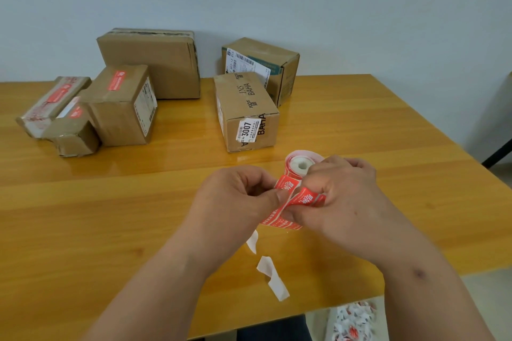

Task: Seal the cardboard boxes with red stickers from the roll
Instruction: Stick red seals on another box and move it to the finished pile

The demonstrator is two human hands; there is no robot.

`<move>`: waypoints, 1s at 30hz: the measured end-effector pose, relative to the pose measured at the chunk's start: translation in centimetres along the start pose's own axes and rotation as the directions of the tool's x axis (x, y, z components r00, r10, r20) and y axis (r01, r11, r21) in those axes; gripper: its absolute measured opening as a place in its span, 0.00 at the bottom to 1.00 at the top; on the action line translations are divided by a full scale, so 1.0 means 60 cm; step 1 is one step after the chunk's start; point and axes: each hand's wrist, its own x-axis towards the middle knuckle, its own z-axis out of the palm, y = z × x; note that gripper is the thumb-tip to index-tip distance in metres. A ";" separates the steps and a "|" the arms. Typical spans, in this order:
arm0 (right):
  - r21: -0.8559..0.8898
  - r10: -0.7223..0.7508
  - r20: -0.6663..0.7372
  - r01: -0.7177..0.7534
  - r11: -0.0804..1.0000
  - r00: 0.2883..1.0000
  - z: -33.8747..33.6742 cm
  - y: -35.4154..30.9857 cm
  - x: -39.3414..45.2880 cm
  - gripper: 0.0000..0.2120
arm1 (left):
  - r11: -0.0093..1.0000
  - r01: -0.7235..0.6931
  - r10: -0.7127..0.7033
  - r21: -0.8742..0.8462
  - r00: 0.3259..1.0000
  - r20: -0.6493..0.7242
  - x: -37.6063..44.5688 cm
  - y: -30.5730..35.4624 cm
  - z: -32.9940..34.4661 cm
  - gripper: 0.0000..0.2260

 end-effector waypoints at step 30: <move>-0.076 -0.057 -0.006 0.056 0.996 0.998 0.002 0.002 -0.002 0.15 | 0.996 0.001 -0.004 -0.087 1.000 -0.027 0.003 -0.012 -0.001 0.03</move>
